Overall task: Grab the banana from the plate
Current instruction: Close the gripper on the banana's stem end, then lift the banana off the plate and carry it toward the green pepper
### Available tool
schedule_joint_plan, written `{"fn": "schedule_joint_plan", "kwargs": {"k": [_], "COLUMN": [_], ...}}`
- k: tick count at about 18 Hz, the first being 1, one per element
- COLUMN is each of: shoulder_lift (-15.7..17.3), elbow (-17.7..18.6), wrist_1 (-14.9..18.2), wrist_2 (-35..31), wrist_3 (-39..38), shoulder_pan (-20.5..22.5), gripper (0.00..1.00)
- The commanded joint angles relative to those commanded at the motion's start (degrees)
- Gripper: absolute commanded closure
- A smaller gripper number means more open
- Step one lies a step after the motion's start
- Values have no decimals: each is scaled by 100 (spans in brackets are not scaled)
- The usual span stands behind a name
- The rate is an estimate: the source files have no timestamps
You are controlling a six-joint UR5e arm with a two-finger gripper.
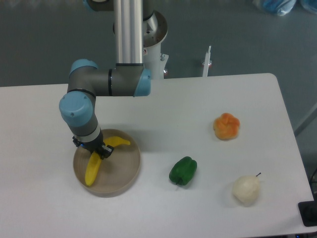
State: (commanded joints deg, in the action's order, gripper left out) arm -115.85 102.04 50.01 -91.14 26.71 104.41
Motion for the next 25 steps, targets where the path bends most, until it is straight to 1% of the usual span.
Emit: {"fn": "schedule_joint_plan", "kwargs": {"k": [2,3,5,6,9,12,14,16,19,22,25], "shoulder_lift": [193,272,492,606,782,976,1011,1055,1047,1038,968], "elbow": [17,0,-18,-35,-149,-263,-290,-299,-483,-633,-808], "wrist_1": [53,79,131,219,632,843,949,949,958,949,958], "wrist_2": [-17,-52,-79,-70,-88,-88,-88,-79,-88,-88,-79], "wrist_3": [149,306,562,667,1308,1914,2293,2644,3198,3454,3472], "shoulder_pan": [202,237,544,711,1221,1669,1889,2143,2434,2645,2672], "gripper": [85,85,85,85,85,85,85,85,85,85,85]}}
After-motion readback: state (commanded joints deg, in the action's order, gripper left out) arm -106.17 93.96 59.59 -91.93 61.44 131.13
